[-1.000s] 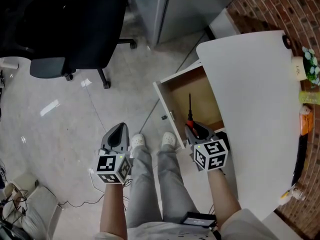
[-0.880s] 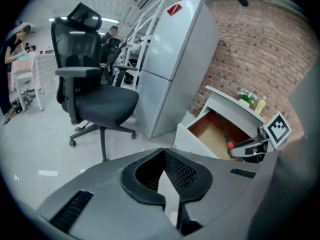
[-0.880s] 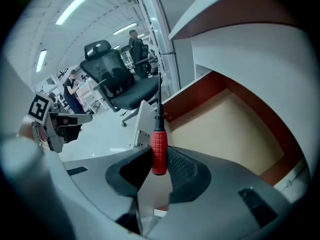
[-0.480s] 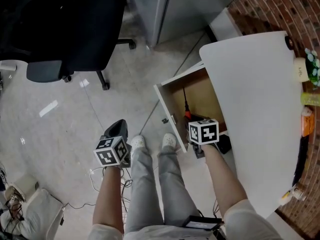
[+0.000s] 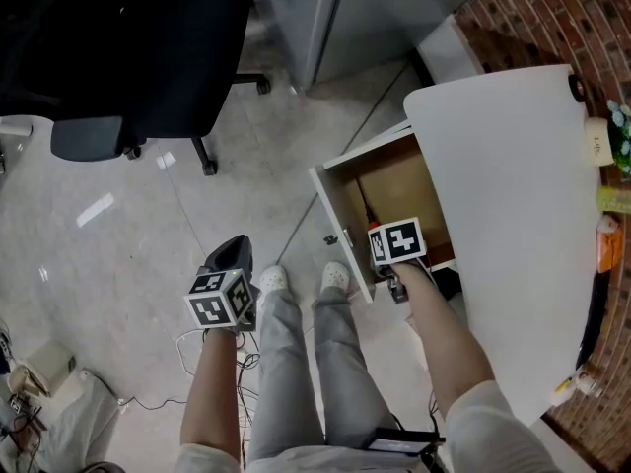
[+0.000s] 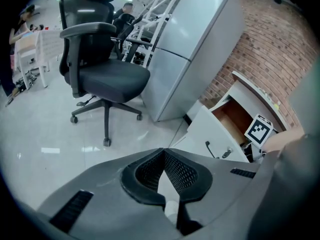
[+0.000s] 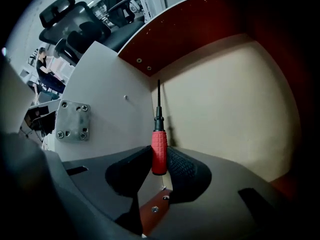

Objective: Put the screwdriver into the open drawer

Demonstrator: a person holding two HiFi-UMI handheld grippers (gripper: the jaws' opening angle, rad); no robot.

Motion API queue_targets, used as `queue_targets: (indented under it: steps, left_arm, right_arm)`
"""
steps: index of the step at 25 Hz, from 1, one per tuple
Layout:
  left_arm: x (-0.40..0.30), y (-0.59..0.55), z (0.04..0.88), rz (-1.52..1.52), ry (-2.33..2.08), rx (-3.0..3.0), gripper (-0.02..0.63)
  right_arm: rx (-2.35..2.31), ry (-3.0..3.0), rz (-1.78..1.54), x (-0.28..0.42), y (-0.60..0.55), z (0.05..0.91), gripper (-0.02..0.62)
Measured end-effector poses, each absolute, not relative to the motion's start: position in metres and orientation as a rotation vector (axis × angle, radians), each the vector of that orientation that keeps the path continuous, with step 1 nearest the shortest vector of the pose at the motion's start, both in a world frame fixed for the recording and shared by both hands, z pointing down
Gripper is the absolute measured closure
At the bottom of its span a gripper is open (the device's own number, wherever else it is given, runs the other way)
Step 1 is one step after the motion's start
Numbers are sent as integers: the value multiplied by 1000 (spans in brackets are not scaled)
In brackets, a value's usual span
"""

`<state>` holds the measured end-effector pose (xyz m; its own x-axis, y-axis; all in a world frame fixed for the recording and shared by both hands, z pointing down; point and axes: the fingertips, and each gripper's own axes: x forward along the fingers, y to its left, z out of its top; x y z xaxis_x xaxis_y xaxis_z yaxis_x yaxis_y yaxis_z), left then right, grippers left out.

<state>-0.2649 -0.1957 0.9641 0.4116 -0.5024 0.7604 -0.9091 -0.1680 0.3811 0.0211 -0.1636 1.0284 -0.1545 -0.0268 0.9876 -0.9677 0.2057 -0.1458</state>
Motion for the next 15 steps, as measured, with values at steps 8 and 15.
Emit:
queue_targets:
  steps: [8, 15]
  left_arm:
    - [-270, -197, 966, 594, -1234, 1791, 595]
    - [-267, -192, 941, 601, -1232, 1793, 595]
  right_arm:
    - [1025, -1422, 1123, 25, -164, 1025, 500]
    - [1061, -1446, 1158, 18, -157, 995, 499]
